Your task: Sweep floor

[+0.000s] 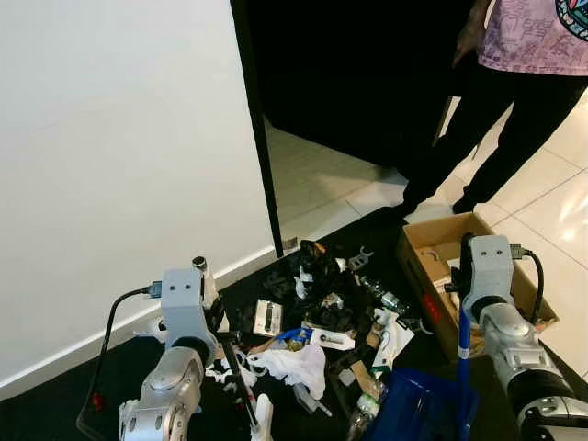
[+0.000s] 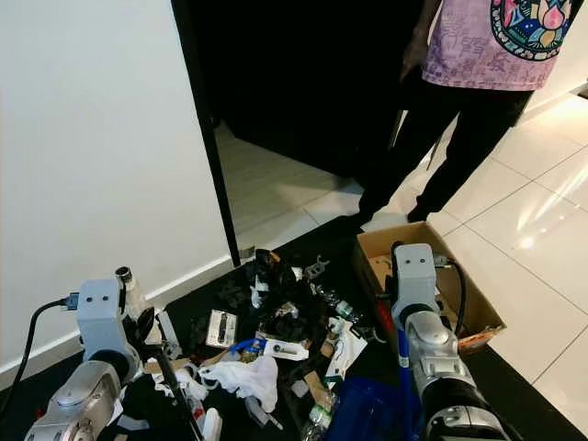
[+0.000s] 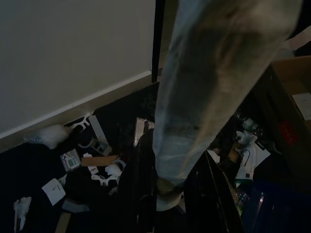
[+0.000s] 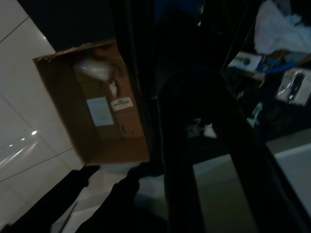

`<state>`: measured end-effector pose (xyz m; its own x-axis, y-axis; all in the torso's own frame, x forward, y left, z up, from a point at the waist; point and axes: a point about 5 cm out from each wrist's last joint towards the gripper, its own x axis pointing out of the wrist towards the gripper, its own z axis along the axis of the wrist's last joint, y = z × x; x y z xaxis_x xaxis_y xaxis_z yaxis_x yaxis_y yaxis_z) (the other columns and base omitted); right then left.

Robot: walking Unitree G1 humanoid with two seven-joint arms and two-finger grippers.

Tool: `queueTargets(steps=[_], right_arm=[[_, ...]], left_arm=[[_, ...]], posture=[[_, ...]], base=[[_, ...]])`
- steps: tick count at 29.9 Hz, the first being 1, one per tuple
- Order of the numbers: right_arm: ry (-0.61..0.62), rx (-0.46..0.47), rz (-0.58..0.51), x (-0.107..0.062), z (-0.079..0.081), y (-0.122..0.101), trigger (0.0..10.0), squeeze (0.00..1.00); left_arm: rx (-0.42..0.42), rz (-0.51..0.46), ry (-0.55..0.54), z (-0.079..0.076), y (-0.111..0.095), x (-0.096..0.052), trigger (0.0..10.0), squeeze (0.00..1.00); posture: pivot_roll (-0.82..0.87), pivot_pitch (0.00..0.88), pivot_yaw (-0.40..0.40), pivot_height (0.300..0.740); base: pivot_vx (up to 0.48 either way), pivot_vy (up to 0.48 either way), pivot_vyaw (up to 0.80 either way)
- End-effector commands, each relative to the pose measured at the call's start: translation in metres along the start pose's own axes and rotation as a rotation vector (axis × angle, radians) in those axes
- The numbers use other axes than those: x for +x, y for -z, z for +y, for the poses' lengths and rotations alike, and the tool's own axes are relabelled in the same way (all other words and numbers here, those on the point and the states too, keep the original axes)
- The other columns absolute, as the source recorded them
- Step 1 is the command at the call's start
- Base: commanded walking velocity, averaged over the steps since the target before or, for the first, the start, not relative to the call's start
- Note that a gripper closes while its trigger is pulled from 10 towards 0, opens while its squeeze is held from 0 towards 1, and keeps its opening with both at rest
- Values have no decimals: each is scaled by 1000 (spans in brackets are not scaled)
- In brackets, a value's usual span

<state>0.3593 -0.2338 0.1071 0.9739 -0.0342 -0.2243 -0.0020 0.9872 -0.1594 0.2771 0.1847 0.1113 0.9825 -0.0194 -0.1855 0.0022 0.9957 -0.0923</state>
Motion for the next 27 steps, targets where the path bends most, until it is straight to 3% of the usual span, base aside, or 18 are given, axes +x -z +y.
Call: queueTargets(steps=[1, 4, 6, 10, 13, 18, 23, 27], right_arm=[[-78, 63, 174, -9, 17, 41, 10000, 0], [-58, 70, 152, -10, 16, 40, 10000, 0], [-18, 70, 56, -9, 13, 28, 10000, 0], [34, -43, -246, -14, 10, -9, 10000, 0], [30, -82, -321, -19, 11, -15, 10000, 0], [7, -85, -357, -24, 14, -14, 10000, 0], [-40, -86, -298, -34, 35, 21, 10000, 0], [-99, -63, -272, -35, 46, 31, 10000, 0]], left_arm=[[1, 2, -5, 0, 2, 0, 10000, 0], [0, 1, -5, 0, 2, 0, 10000, 0], [-2, -1, -4, -1, 2, 0, 10000, 0], [-6, -7, 0, -2, 0, 2, 10000, 0], [-11, -18, 3, -3, -3, 3, 10000, 0], [-14, -28, 4, -2, -7, 4, 10000, 0], [-20, -33, 14, -1, -10, 6, 10000, 0], [-11, -37, 6, 5, -11, 10, 10000, 0]], posture=[[117, 240, 81, 740], [117, 240, 80, 740], [117, 240, 80, 740], [109, 239, 79, 740], [106, 238, 73, 740], [105, 238, 73, 740], [107, 239, 80, 740], [102, 239, 87, 740]], base=[[0, 0, 0], [0, 0, 0], [0, 0, 0], [0, 0, 0], [0, 0, 0], [0, 0, 0], [0, 0, 0], [0, 0, 0]])
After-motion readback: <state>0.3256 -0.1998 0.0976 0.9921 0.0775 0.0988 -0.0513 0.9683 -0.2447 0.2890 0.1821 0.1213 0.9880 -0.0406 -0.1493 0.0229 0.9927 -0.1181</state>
